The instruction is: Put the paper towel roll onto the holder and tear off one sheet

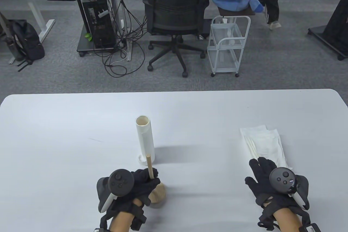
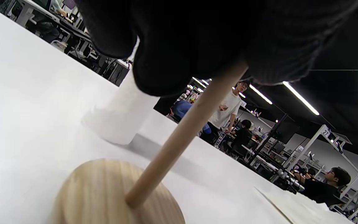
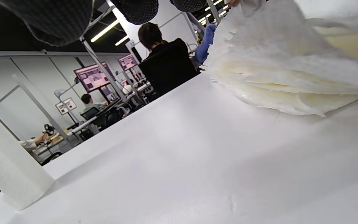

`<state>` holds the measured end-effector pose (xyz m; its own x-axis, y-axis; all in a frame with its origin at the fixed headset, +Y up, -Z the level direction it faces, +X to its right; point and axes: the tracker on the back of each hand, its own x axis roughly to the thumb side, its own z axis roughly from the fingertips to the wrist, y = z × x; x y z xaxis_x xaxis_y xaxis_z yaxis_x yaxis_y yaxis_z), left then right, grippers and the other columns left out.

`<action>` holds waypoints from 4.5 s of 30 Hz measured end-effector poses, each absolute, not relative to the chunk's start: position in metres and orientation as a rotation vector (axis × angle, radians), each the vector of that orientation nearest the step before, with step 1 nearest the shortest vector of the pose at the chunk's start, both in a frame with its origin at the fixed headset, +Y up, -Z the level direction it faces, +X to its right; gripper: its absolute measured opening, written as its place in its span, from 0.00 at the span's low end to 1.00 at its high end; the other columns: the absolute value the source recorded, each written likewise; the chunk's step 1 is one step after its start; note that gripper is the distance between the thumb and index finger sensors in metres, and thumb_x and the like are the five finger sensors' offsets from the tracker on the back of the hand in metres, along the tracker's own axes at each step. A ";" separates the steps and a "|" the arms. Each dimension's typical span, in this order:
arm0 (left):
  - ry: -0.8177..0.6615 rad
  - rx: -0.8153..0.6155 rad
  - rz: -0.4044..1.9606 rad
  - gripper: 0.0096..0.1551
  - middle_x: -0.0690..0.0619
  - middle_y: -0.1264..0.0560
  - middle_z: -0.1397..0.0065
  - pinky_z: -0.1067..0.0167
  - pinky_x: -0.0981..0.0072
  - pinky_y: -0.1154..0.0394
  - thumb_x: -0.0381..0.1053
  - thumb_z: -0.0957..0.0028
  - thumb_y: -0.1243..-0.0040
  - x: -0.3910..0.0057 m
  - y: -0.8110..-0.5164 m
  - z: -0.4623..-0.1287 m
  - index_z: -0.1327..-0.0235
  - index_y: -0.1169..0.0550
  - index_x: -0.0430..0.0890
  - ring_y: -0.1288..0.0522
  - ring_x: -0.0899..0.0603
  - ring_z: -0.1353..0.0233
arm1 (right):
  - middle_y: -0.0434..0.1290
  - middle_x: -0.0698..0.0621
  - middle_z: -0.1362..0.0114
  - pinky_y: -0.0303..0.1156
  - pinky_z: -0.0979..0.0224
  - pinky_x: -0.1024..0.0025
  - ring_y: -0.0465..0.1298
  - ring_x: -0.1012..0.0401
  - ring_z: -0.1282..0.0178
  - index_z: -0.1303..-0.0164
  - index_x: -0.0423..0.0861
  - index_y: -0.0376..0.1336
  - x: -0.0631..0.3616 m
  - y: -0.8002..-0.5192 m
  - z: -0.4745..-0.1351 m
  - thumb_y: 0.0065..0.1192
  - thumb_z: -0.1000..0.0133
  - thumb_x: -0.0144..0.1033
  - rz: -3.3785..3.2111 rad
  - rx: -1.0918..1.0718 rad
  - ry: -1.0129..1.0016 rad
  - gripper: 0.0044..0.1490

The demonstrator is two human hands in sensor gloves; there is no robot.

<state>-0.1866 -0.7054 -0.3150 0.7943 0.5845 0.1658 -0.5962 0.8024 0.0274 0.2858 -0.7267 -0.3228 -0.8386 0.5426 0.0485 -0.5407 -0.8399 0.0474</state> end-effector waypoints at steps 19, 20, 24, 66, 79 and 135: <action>-0.148 0.031 0.628 0.23 0.60 0.18 0.51 0.33 0.49 0.25 0.61 0.56 0.29 -0.065 -0.686 -0.388 0.46 0.18 0.60 0.16 0.46 0.49 | 0.41 0.44 0.13 0.39 0.19 0.37 0.39 0.41 0.14 0.20 0.57 0.46 0.282 -0.727 -0.322 0.56 0.47 0.58 2.575 0.128 0.056 0.46; -0.143 0.030 0.623 0.23 0.60 0.18 0.51 0.32 0.49 0.26 0.61 0.56 0.29 -0.060 -0.687 -0.391 0.46 0.18 0.61 0.16 0.46 0.49 | 0.41 0.44 0.13 0.39 0.20 0.37 0.39 0.41 0.14 0.20 0.57 0.46 0.281 -0.727 -0.323 0.56 0.47 0.58 2.576 0.130 0.056 0.46; -0.114 0.021 0.641 0.24 0.60 0.18 0.51 0.32 0.49 0.26 0.62 0.55 0.31 -0.046 -0.694 -0.401 0.45 0.19 0.61 0.16 0.46 0.49 | 0.41 0.44 0.14 0.39 0.20 0.37 0.39 0.41 0.14 0.20 0.57 0.46 0.280 -0.728 -0.323 0.56 0.47 0.58 2.575 0.139 0.071 0.46; 0.060 0.373 0.594 0.24 0.56 0.22 0.42 0.33 0.46 0.27 0.55 0.48 0.39 -0.183 -0.591 -0.360 0.37 0.24 0.62 0.19 0.43 0.47 | 0.41 0.44 0.14 0.40 0.20 0.37 0.39 0.41 0.14 0.21 0.59 0.45 0.280 -0.729 -0.321 0.56 0.47 0.58 2.510 0.136 0.120 0.46; 0.156 0.258 0.256 0.28 0.54 0.34 0.26 0.28 0.45 0.32 0.56 0.48 0.41 -0.194 -0.618 -0.393 0.32 0.30 0.71 0.25 0.41 0.33 | 0.42 0.43 0.14 0.41 0.19 0.38 0.40 0.41 0.14 0.21 0.61 0.46 0.283 -0.729 -0.321 0.57 0.47 0.58 2.484 0.114 0.140 0.45; -0.107 0.566 0.306 0.21 0.55 0.25 0.28 0.29 0.46 0.29 0.58 0.51 0.39 -0.076 -0.378 -0.318 0.44 0.21 0.65 0.18 0.43 0.35 | 0.43 0.43 0.14 0.41 0.20 0.37 0.41 0.41 0.14 0.21 0.59 0.46 0.278 -0.727 -0.318 0.57 0.47 0.58 2.444 0.179 0.163 0.45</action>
<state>-0.0761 -0.3785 -0.3183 0.9493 0.2555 0.1830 -0.3138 0.8002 0.5110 0.2779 -0.7266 -0.3177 -0.7649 0.6383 0.0868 -0.6212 -0.7665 0.1632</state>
